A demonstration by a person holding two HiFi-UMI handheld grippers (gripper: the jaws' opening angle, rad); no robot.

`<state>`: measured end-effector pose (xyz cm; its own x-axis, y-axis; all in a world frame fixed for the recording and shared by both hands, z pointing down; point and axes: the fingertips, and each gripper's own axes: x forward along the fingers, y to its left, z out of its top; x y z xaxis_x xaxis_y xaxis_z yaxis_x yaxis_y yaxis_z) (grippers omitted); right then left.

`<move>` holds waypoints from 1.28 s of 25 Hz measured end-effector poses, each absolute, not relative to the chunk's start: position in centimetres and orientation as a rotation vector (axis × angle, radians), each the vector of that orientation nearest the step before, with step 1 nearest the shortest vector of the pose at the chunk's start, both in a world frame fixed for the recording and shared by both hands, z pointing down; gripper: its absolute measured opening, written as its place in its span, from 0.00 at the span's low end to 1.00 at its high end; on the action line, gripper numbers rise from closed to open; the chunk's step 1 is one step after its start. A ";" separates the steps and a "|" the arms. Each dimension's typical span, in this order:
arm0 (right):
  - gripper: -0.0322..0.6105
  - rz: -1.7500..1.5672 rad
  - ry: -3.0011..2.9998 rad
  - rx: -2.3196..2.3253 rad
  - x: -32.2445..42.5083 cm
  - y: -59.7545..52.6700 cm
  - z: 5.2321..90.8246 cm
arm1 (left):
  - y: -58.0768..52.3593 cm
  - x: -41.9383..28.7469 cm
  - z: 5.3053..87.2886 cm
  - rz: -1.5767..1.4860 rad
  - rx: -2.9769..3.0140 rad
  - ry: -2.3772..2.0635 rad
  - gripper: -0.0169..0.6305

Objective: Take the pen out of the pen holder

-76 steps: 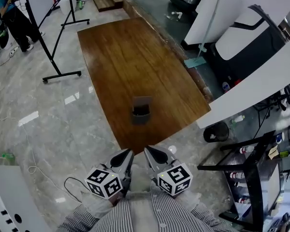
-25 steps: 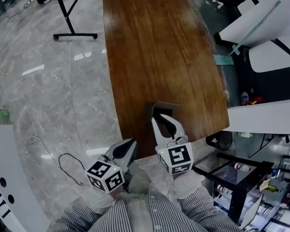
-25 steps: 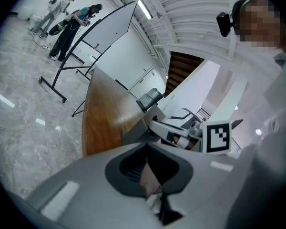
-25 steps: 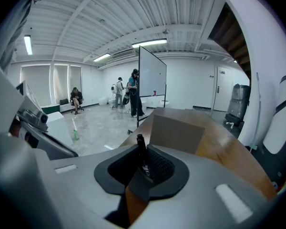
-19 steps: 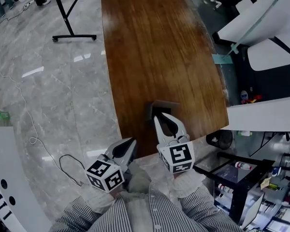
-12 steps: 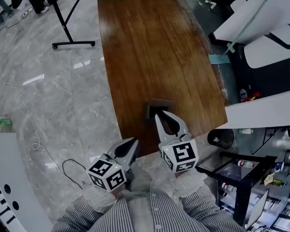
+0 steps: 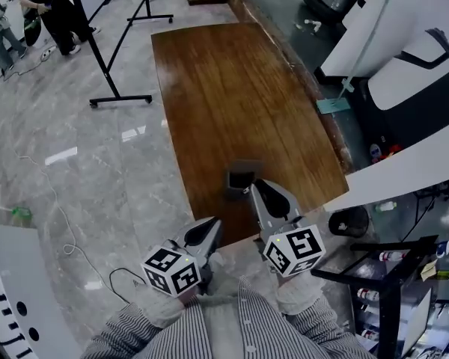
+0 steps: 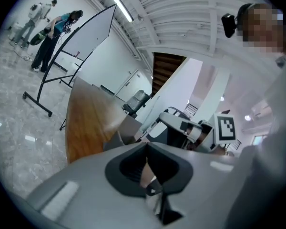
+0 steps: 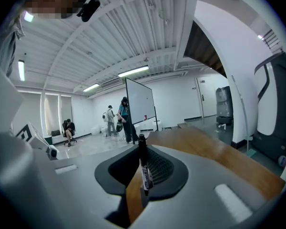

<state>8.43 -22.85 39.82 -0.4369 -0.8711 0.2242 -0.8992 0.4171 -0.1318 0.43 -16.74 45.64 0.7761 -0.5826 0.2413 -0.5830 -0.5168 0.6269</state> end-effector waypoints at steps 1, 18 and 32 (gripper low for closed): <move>0.11 0.378 -2.553 1.608 8.5 -22.3 39.6 | -16.6 0.4 45.4 0.004 2.254 -0.859 0.04; 0.11 0.668 -2.568 1.638 9.1 -13.3 42.1 | -14.1 2.2 43.9 0.052 2.340 -0.812 0.04; 0.11 0.623 -2.558 1.599 9.4 -13.4 42.1 | -14.2 3.6 44.3 0.110 2.351 -0.792 0.04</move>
<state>9.40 -13.38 42.12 -0.4597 -0.8490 0.2607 -0.8737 0.3797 -0.3040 3.59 -14.16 44.33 0.8141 -0.5141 0.2700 -0.5681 -0.6088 0.5538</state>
